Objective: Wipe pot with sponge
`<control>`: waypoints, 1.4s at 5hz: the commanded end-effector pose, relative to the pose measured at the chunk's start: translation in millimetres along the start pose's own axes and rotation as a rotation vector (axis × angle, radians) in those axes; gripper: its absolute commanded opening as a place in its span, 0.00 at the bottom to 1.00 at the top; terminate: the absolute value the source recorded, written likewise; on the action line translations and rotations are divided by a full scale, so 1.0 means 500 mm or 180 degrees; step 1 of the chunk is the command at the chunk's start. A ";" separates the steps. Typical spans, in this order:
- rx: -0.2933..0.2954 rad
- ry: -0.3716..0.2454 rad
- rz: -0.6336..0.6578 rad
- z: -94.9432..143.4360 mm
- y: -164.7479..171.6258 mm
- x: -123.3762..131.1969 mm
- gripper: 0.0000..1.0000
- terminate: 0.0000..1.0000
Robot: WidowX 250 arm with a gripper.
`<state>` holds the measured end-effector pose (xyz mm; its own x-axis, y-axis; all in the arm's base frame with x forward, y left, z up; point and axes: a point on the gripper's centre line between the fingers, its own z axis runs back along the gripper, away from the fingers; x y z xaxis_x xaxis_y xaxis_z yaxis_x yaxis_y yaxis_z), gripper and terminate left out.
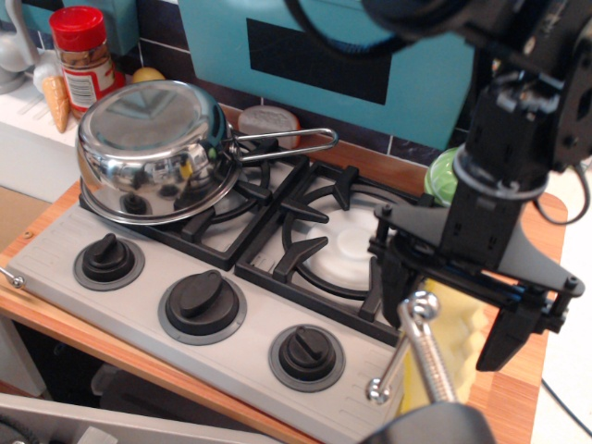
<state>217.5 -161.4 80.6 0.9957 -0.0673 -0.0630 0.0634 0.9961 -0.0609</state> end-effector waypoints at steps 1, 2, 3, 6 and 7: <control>-0.0125 -0.0050 0.0004 0.013 -0.001 0.017 0.00 0.00; -0.0085 -0.0027 0.0026 0.042 0.024 0.031 0.00 0.00; -0.0275 -0.0074 0.0014 0.120 0.111 0.040 0.00 0.00; -0.0361 -0.0324 -0.0037 0.242 0.402 0.048 0.00 0.00; -0.0376 -0.0402 -0.0057 0.258 0.460 0.054 0.00 0.00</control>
<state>265.4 75.4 178.2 0.9981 -0.0582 0.0187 0.0607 0.9799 -0.1899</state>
